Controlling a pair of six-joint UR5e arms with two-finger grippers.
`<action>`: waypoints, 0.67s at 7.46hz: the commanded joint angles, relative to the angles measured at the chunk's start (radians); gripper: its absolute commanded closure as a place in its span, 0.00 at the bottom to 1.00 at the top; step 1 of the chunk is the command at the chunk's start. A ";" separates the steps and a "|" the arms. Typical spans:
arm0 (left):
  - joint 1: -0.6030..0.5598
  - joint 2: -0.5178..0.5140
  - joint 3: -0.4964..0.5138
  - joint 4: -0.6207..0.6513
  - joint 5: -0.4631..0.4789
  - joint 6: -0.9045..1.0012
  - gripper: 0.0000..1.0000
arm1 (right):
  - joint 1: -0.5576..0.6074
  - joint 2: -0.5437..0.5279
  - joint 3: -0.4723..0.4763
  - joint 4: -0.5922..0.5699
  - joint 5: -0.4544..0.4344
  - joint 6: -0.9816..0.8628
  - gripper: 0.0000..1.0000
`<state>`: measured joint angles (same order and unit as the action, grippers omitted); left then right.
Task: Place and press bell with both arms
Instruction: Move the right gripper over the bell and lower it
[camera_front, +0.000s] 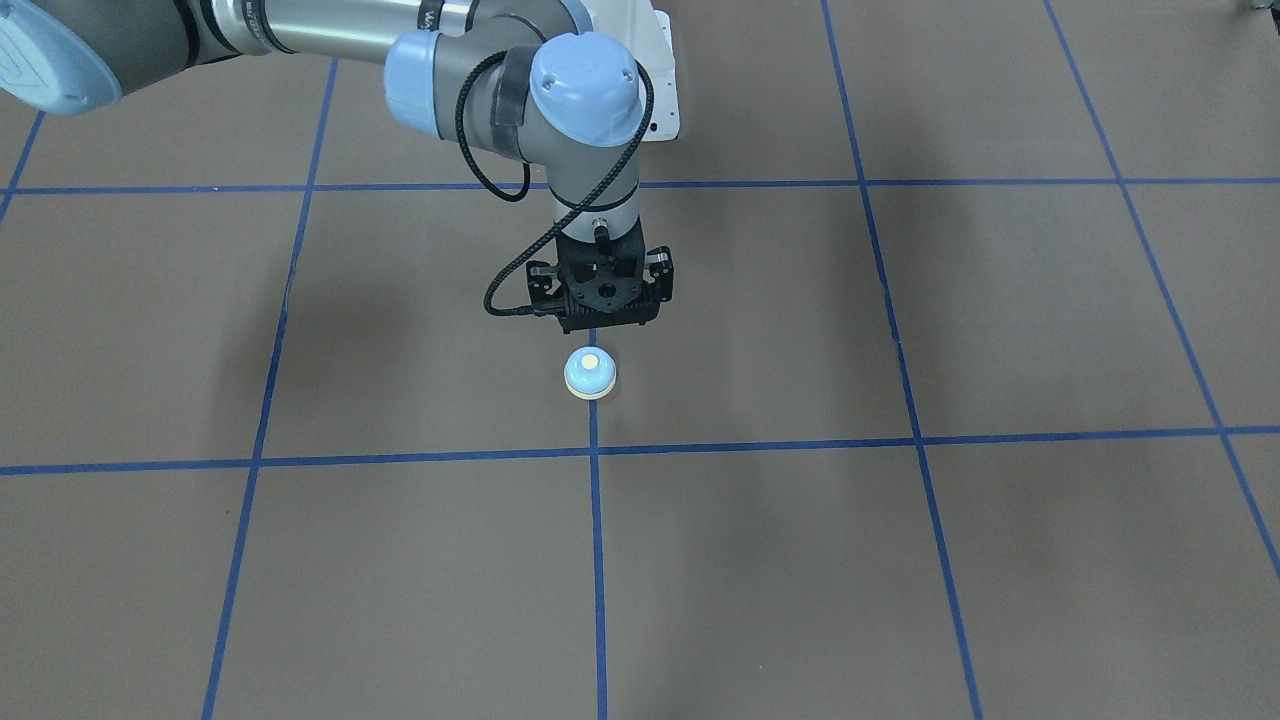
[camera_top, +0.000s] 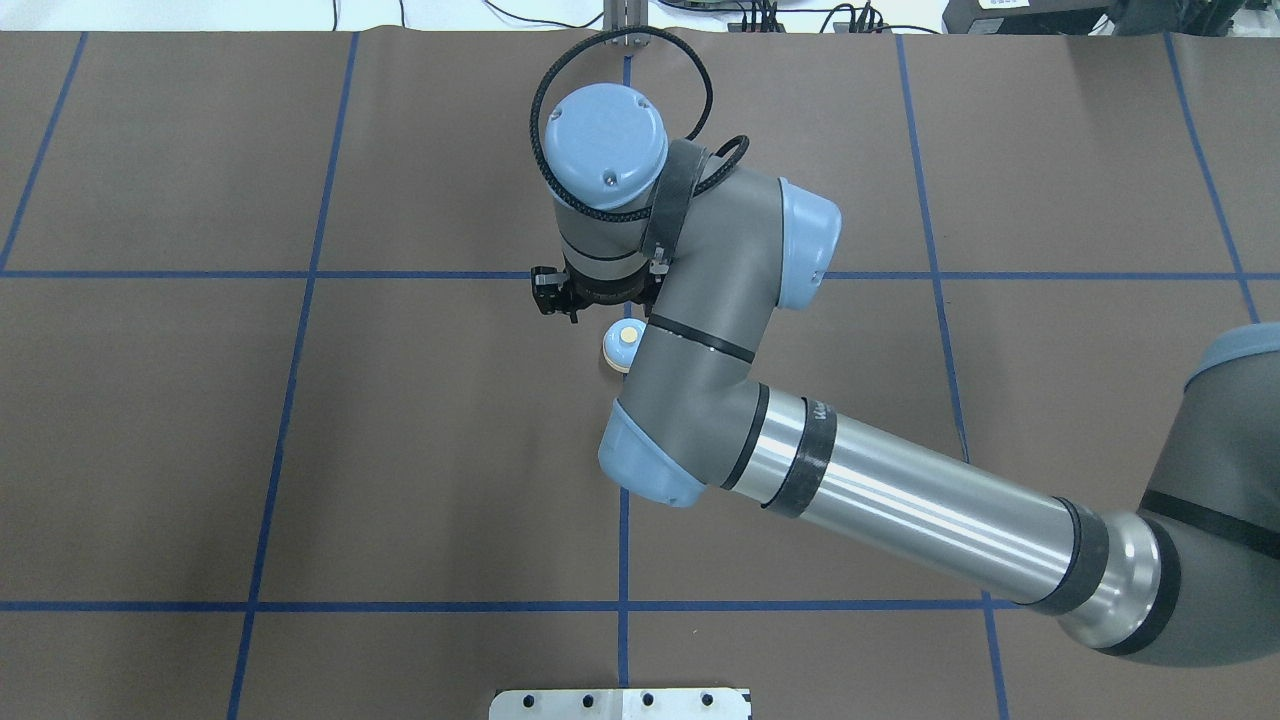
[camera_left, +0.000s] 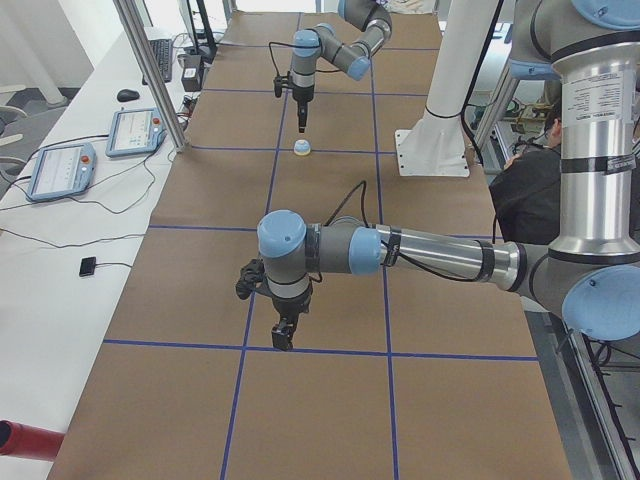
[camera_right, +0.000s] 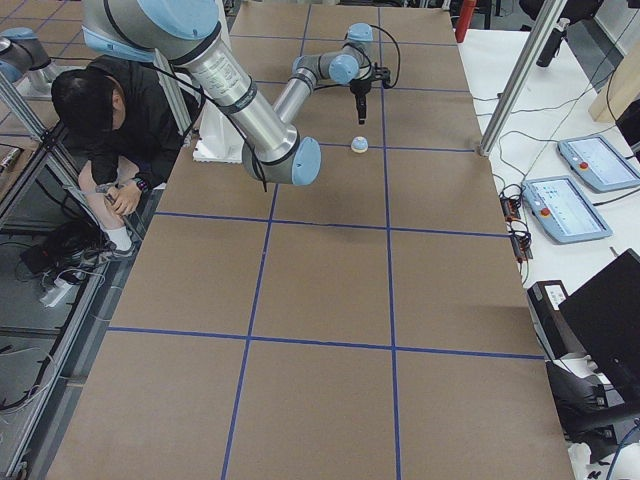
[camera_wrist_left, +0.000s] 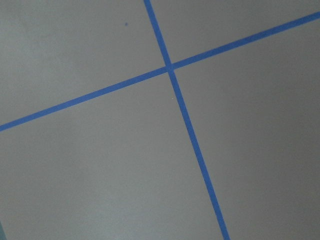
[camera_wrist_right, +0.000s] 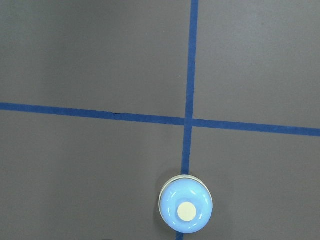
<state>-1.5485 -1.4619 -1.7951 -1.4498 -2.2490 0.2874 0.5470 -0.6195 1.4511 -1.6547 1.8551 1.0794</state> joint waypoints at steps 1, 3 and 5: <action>-0.004 0.009 0.022 -0.011 -0.017 0.004 0.00 | -0.027 -0.017 -0.018 0.010 -0.023 -0.013 1.00; -0.004 0.009 0.023 -0.011 -0.018 0.006 0.00 | -0.029 -0.034 -0.020 0.062 -0.025 -0.015 1.00; -0.005 0.011 0.039 -0.024 -0.107 0.004 0.00 | -0.027 -0.054 -0.050 0.110 -0.025 -0.016 1.00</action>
<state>-1.5529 -1.4522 -1.7681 -1.4675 -2.2962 0.2919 0.5197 -0.6644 1.4210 -1.5696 1.8310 1.0639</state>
